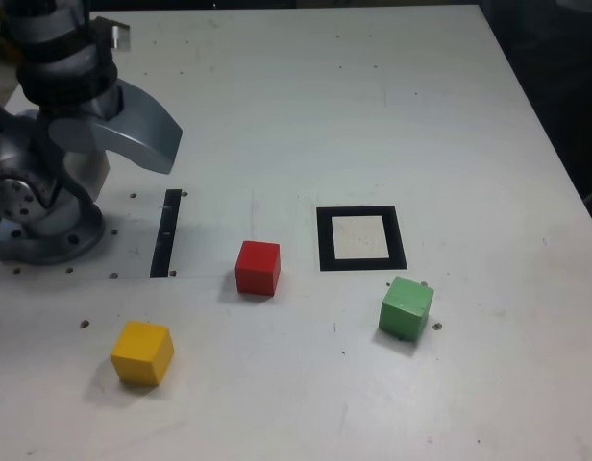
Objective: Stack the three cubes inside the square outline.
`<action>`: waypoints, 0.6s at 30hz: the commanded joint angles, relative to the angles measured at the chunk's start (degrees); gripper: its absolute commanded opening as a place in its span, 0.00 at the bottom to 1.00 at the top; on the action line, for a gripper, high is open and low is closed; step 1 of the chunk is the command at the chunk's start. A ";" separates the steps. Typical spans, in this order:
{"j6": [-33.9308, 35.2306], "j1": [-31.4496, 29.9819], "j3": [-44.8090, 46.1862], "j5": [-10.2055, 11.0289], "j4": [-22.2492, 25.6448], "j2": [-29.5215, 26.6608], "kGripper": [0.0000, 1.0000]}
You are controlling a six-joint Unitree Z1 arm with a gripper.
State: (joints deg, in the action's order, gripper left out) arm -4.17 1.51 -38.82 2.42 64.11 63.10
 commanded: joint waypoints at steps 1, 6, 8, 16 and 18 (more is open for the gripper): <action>0.17 0.07 0.99 -0.02 4.09 0.21 0.99; 0.78 0.05 0.41 0.01 3.98 0.20 0.99; 1.26 -0.26 -0.81 0.04 4.18 0.61 0.99; 2.15 -1.19 -7.78 0.68 6.09 4.68 0.99; 2.23 -1.34 -8.71 0.55 6.04 5.44 0.99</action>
State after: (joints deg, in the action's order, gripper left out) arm -2.07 0.33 -47.06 3.04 70.13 67.92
